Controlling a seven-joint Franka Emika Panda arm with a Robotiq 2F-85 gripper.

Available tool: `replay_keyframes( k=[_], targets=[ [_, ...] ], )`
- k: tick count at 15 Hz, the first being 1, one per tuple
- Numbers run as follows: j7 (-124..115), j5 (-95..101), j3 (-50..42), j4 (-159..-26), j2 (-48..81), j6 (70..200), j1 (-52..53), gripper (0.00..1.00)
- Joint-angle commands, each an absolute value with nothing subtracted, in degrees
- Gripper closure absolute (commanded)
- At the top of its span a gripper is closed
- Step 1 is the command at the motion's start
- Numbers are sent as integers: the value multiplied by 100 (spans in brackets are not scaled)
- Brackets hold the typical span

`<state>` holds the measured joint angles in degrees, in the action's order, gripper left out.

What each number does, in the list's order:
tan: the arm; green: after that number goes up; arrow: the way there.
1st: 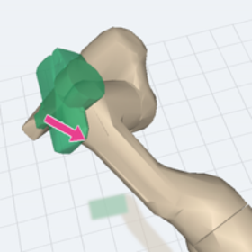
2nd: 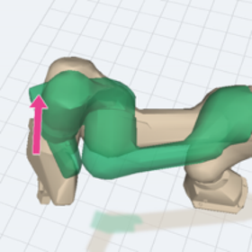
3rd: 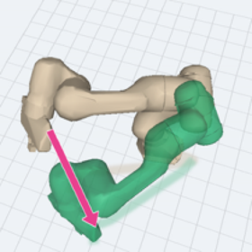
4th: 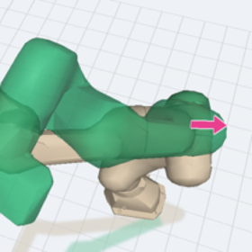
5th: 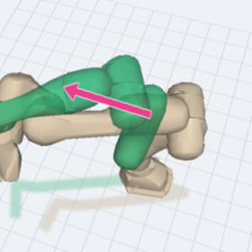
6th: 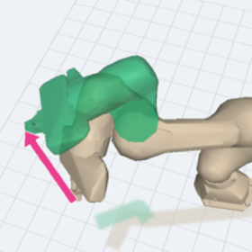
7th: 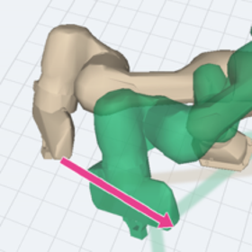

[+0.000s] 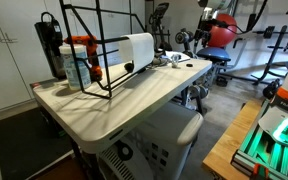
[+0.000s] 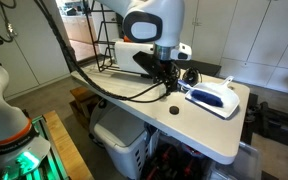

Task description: Flip the black lid over then move it to the left on the table

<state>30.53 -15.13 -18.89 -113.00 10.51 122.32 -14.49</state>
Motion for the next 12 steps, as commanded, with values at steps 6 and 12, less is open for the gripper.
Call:
replay_keyframes(
  k=[6, 12],
  targets=[
    [2649, -1460, -1556, -10880, 1513, 12265, -1686, 0],
    [2683, -1544, -1256, -10142, 2346, 12084, -2008, 0]
  ],
)
